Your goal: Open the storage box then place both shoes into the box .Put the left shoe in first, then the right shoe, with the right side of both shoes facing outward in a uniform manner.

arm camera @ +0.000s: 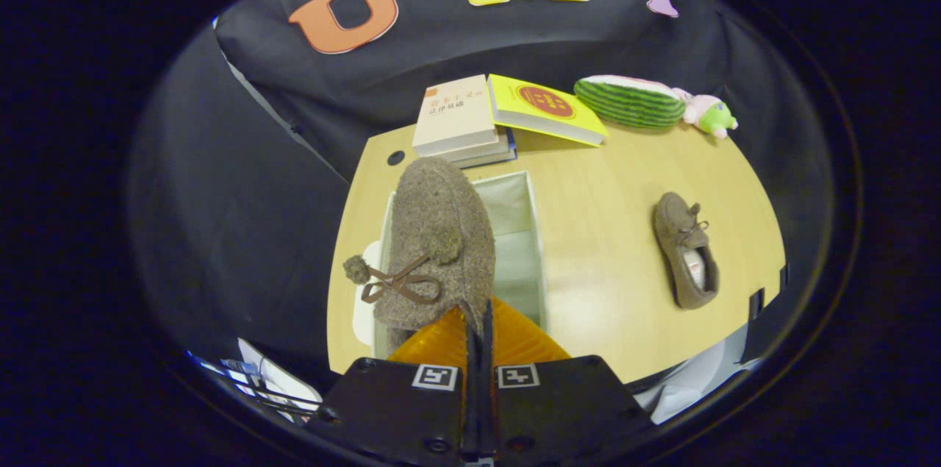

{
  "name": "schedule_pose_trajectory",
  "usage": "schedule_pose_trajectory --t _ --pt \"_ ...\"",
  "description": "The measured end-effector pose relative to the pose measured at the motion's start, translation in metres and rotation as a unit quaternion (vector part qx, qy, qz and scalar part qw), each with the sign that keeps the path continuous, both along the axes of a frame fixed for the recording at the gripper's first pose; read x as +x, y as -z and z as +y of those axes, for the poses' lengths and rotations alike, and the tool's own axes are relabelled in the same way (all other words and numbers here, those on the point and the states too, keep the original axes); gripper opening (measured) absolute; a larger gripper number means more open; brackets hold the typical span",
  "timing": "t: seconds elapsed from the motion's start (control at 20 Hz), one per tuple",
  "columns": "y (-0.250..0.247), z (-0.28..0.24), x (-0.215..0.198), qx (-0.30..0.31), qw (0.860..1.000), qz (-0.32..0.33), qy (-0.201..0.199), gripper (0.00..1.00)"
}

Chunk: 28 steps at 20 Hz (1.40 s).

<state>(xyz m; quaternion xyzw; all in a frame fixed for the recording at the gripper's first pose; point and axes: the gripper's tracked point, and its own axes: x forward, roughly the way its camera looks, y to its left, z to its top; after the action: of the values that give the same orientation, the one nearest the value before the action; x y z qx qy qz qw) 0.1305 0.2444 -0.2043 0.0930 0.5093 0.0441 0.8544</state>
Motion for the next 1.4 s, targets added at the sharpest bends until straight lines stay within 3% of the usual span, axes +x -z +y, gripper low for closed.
schedule_pose_trajectory --t 0.2,0.4,0.8,0.9,1.05,1.4 --pt "0.038 0.018 0.012 -0.007 1.000 -0.014 0.011 0.06" --pt "0.078 0.032 0.006 -0.003 1.000 0.012 0.012 0.06" --pt "0.110 0.040 0.008 0.030 0.999 0.030 0.005 0.13" --pt "0.091 0.049 0.013 0.054 0.998 0.006 -0.030 0.28" --pt "0.058 0.023 0.013 -0.005 0.996 -0.032 -0.079 1.00" --pt "-0.004 -0.063 0.018 -0.044 0.994 -0.062 -0.083 1.00"
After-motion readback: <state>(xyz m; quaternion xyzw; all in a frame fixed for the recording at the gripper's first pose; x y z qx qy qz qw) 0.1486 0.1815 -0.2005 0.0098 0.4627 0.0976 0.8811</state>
